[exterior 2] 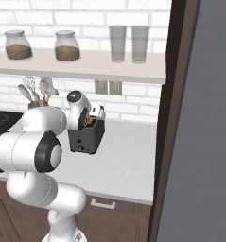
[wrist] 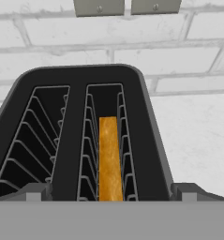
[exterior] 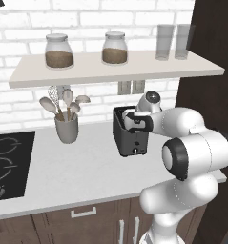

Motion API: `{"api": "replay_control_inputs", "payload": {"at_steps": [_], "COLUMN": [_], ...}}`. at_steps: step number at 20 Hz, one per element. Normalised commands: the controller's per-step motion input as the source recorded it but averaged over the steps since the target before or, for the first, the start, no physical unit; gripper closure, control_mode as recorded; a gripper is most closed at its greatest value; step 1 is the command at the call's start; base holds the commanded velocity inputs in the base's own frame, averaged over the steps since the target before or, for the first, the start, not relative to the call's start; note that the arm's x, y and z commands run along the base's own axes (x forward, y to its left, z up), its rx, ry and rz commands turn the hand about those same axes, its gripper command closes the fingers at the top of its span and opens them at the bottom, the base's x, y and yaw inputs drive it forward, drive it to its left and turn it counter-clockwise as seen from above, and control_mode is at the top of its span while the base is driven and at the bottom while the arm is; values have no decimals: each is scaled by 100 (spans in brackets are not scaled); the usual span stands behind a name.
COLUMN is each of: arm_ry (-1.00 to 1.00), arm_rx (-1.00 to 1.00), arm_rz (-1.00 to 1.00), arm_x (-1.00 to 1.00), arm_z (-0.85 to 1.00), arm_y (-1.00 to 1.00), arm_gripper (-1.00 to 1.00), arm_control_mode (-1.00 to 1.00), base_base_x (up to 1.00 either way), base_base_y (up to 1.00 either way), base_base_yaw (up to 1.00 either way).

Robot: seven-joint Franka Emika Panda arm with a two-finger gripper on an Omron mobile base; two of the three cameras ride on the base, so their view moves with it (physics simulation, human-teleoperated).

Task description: Start the toaster. Once the lever pops up, take the bread to the plate on the dining counter.

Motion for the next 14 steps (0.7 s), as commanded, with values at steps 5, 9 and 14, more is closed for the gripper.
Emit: {"api": "replay_control_inputs", "payload": {"at_steps": [5, 9, 14], "arm_ry": [0, 0, 0], "arm_rx": [0, 0, 0], "arm_rz": [0, 0, 0], "arm_x": [0, 0, 0], "arm_z": [0, 0, 0], "arm_y": [0, 0, 0], "arm_gripper": [-100, -100, -100], "arm_control_mode": [-100, -100, -100], "base_base_x": [0, 0, 0], "base_base_y": [0, 0, 0], "base_base_yaw": [0, 0, 0]}}
